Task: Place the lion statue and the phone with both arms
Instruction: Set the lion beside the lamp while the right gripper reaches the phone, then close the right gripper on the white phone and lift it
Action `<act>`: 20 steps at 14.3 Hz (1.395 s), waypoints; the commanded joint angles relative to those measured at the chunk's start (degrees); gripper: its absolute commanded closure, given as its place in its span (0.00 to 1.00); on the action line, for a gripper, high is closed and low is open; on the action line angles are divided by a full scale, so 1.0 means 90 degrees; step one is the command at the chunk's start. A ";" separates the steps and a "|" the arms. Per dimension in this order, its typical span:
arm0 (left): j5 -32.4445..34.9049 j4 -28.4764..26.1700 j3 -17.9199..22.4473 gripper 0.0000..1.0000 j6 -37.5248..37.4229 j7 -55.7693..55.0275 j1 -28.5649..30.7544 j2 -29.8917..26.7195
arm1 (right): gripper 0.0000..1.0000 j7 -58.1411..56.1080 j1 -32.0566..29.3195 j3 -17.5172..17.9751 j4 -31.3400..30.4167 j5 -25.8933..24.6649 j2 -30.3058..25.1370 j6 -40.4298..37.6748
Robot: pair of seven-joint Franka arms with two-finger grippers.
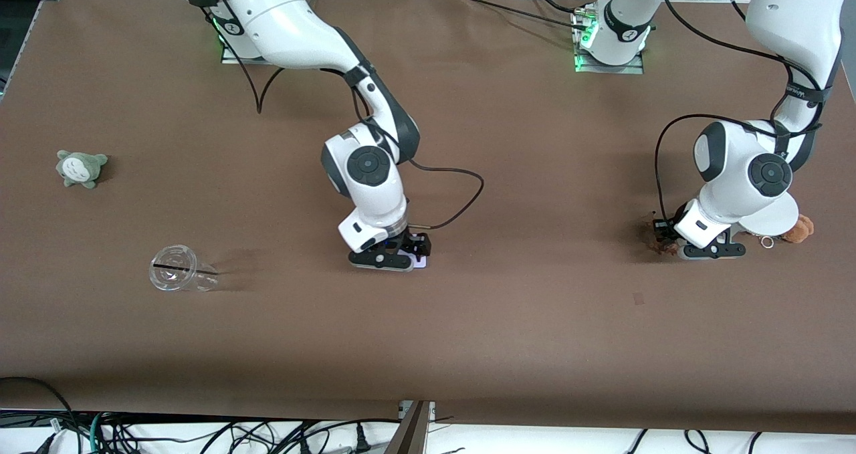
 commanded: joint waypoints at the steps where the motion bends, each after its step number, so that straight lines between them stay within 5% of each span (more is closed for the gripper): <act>1: 0.0128 0.0031 -0.0115 0.00 -0.0146 -0.0019 0.0047 -0.0457 | 0.00 0.0053 0.0175 -0.0096 0.0238 -0.0067 0.0282 0.0159; 7: -0.0009 0.1973 -0.0466 0.00 -0.3084 -0.0234 0.0038 -0.0741 | 0.00 0.0043 0.0185 -0.0086 0.0053 -0.0419 0.0360 0.0431; 13: 0.0001 0.4629 -0.0525 0.00 -0.5545 -0.0234 0.0018 -0.0683 | 0.00 0.0092 0.0361 -0.0086 -0.0094 -0.0409 0.0497 0.0745; 20: 0.0011 0.5462 -0.0555 0.00 -0.6788 -0.0185 0.0076 -0.0761 | 0.00 0.0082 0.0400 -0.0096 -0.0269 -0.0458 0.0634 0.1107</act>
